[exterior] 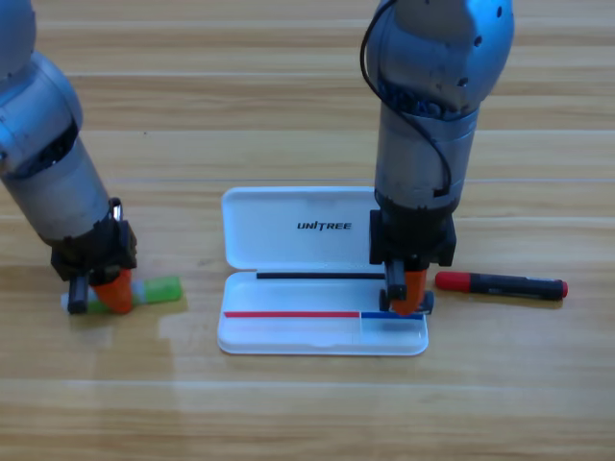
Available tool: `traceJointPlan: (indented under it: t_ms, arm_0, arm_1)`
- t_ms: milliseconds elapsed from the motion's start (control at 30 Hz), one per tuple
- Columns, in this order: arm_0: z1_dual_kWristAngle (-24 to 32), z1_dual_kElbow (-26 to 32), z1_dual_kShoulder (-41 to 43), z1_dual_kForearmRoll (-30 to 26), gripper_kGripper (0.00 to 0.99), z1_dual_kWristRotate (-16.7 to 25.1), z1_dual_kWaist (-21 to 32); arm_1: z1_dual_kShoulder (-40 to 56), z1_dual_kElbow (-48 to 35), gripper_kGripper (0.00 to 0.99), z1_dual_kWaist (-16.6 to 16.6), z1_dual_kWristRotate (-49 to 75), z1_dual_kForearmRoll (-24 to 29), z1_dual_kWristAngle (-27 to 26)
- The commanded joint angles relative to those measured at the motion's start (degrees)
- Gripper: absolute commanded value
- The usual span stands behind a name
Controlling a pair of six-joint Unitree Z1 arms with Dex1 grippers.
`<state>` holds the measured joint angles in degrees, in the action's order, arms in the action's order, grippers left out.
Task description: Clean up eraser and pencils
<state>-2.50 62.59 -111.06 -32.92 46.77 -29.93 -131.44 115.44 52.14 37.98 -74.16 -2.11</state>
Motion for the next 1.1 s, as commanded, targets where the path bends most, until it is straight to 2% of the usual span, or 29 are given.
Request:
traceJointPlan:
  t_ms: [33,533,1100]
  arm_0:
    - [-1.0,-0.4,1.9,-3.6,0.000,0.0,0.9]
    - [-2.0,9.5,12.7,-19.2,0.000,0.0,0.9]
    - [-2.2,9.7,13.9,-20.8,0.000,-1.2,0.8]
  arm_1:
    - [-4.2,0.2,0.000,2.4,0.3,-0.4,0.6]
    - [-6.1,1.0,0.000,2.4,0.3,0.1,0.6]
    - [-7.2,2.1,0.006,2.4,0.3,0.2,1.3]
